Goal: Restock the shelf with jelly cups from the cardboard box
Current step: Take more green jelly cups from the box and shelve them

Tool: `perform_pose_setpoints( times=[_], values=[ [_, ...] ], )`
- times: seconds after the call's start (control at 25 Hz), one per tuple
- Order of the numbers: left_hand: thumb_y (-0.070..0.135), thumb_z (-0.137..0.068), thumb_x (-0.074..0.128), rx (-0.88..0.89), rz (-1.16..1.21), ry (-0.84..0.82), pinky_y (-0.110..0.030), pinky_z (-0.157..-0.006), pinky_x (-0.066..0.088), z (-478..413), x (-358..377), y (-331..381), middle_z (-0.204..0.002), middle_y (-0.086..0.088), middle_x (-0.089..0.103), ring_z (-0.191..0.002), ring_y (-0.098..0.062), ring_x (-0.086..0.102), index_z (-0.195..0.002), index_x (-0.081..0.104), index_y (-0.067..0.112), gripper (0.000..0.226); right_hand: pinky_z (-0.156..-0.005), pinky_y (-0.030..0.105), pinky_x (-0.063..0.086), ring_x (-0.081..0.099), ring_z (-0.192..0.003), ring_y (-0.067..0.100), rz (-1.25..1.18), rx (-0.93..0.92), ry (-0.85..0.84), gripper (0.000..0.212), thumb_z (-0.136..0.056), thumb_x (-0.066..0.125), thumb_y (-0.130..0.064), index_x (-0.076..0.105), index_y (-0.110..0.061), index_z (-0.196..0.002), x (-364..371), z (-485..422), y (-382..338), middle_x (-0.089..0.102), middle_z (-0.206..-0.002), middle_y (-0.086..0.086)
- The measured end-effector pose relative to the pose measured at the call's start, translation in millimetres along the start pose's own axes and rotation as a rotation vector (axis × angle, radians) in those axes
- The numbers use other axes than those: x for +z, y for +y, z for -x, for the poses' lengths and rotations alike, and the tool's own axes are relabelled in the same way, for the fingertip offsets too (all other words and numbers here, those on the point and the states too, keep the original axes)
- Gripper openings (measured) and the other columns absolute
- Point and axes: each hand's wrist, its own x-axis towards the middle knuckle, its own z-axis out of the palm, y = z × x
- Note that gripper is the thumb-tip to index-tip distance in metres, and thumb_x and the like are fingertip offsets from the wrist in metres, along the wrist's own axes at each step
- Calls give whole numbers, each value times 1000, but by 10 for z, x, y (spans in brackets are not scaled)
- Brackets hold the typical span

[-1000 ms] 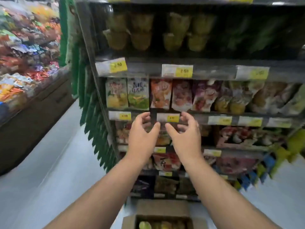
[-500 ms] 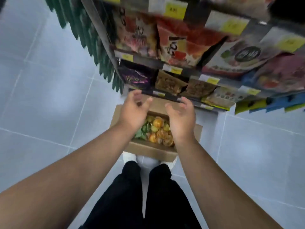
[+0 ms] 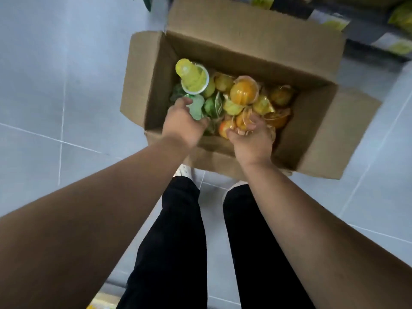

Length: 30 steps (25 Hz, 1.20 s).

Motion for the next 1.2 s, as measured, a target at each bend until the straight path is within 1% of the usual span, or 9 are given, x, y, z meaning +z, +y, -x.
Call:
perform_pose_setpoints(
  times=[0.16,0.36,0.44,0.52,0.6,0.76,0.92,1.08,1.2],
  values=[
    [29,-82,68,236,-419,115,-40,-109,31,-624,113,-78,-144,-14,35,-131,-37,37,-141,38,19,67,-86,19,34,53,-120,22,59,-11,-4,71,-80,76,-30,43,-21,-142,239,-453,327,57,-130,5],
    [20,-78,65,497,-937,221,-53,-117,9,-1146,202,-42,-160,-12,12,-146,-42,9,-142,38,25,69,-92,29,48,59,-114,24,117,14,73,69,-70,80,-32,53,-19,-132,320,-958,605,63,-123,7],
    [17,-77,65,514,-1107,207,-54,-117,11,-1284,202,-3,-158,-14,16,-146,-41,12,-143,34,21,73,-94,31,46,56,-116,26,159,40,62,71,-69,80,-33,51,-21,-133,364,-1077,626,59,-126,9],
    [14,-76,65,493,-1225,175,-54,-110,24,-1424,194,77,-148,-19,30,-136,-42,26,-140,36,15,70,-98,35,44,53,-121,29,210,42,12,74,-72,78,-32,46,-20,-138,428,-1149,596,57,-132,10],
    [12,-79,64,494,-1298,154,-51,-103,32,-1528,177,152,-138,-21,39,-128,-43,35,-137,39,11,64,-97,35,44,53,-122,29,230,8,-33,71,-76,76,-32,45,-19,-138,536,-1172,530,57,-132,10],
    [11,-90,56,487,-1335,132,-50,-96,37,-1601,172,266,-139,-24,41,-127,-45,37,-138,43,4,50,-94,31,46,57,-116,24,255,-91,-166,65,-76,77,-33,50,-18,-133,882,-1125,384,60,-126,7],
    [21,-91,62,541,-1325,147,-42,-70,36,-1553,46,242,-128,-22,51,-114,-44,51,-127,55,5,41,-97,31,44,54,-120,28,409,-168,-263,73,-75,76,-42,46,-17,-137,1350,-1119,236,56,-131,12],
    [33,-91,61,560,-1258,133,-37,-67,34,-1462,-203,184,-118,-16,62,-107,-41,60,-117,62,10,34,-100,38,40,43,-127,37,793,-269,-228,85,-78,71,-46,28,-8,-142,1702,-1213,121,47,-136,18],
    [40,-93,57,612,-1229,111,-37,-67,33,-1378,-362,123,-115,-17,63,-103,-40,61,-120,60,11,40,-100,38,40,43,-128,35,741,-243,-125,74,-79,71,-33,34,-7,-137,1785,-1288,40,52,-133,15]
  ],
)
